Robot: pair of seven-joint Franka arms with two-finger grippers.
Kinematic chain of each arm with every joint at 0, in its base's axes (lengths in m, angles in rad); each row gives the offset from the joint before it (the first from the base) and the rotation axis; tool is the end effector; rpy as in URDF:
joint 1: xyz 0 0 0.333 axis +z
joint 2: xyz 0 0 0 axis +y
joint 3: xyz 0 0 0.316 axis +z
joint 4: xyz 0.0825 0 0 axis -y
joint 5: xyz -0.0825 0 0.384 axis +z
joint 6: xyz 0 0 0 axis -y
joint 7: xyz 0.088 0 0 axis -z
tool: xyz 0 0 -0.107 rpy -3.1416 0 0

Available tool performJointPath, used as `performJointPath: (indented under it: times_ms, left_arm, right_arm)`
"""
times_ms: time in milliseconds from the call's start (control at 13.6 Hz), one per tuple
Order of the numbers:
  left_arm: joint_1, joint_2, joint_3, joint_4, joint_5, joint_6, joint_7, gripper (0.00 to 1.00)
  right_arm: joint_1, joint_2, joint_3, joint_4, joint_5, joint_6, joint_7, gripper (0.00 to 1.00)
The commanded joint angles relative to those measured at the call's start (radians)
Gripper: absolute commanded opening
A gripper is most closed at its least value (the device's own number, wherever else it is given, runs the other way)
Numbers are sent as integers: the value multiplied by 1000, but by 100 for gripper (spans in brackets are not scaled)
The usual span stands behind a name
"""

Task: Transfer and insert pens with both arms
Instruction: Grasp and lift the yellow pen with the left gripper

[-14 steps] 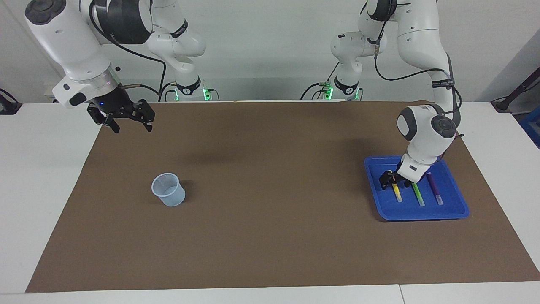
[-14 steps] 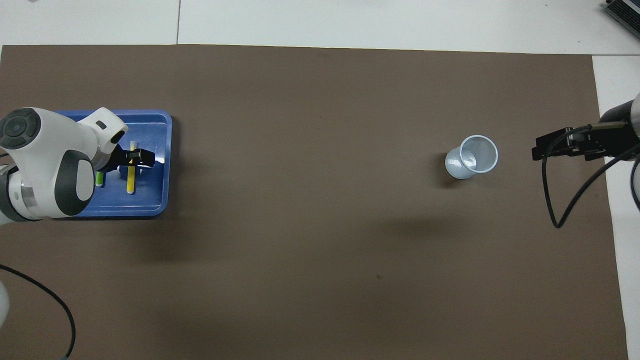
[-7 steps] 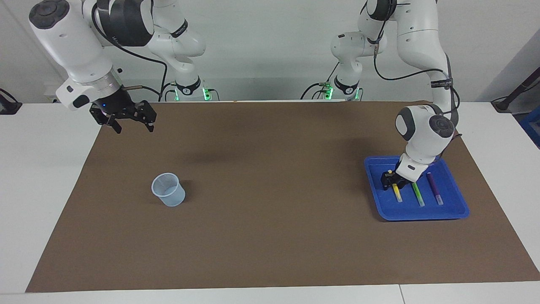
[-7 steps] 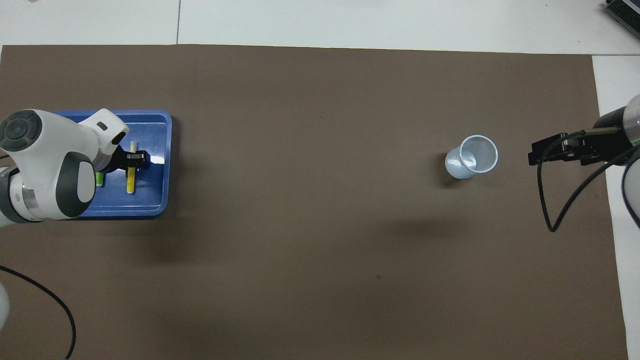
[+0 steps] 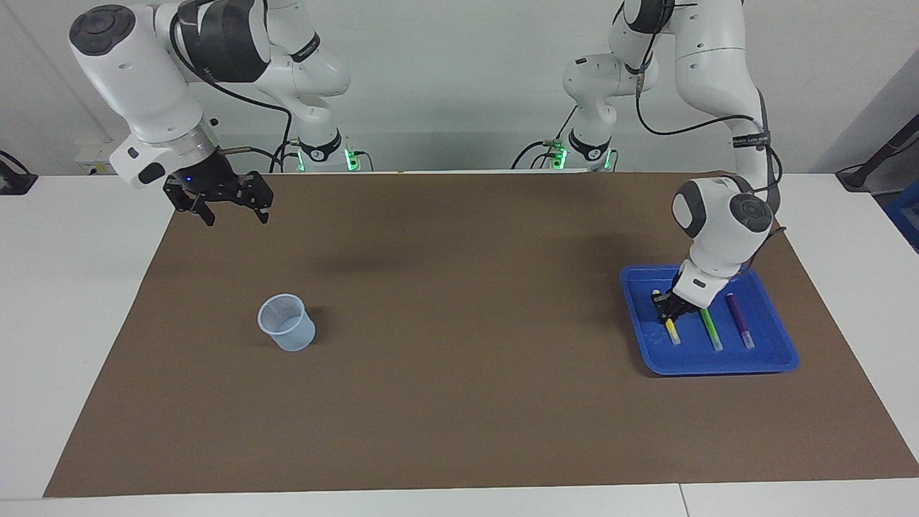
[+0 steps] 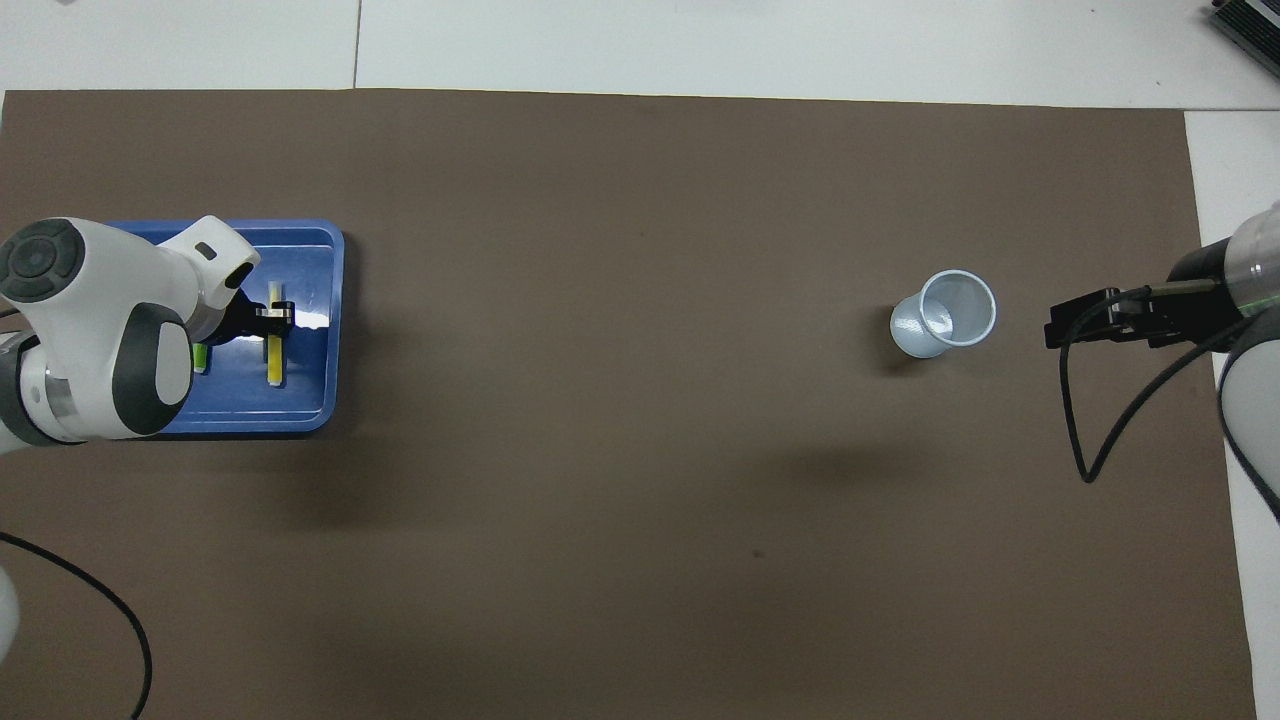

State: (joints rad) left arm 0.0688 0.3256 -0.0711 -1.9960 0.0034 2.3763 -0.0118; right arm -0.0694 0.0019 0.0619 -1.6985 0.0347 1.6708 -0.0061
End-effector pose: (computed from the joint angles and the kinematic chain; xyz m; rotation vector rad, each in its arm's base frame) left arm 0.6100 0.0002 0.3028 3.1198 0.0179 0.0864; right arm 0.5594 -0.0008 0.5715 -3.1065 0.0083 0.0456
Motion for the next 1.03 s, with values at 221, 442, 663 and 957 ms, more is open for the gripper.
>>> performJointPath:
  times_ms: [221, 442, 663, 957]
  left_arm:
    - [6, 15, 11, 156, -103, -219, 0, 0]
    - [8, 1, 10, 186, -183, -279, -92, 0]
    - [-12, -34, 5, 195, -270, -311, -290, 0]
    - [-67, -69, 4, 190, -420, -309, -586, 0]
  right_arm:
    - [-4, -39, 9, -58, -21, 29, -29, 100]
    - [-4, -40, 9, -61, -16, 32, -35, 100]
    - [-4, -48, 9, -76, -9, 26, -34, 100]
    - [-13, -54, 9, -87, 59, 15, -112, 100]
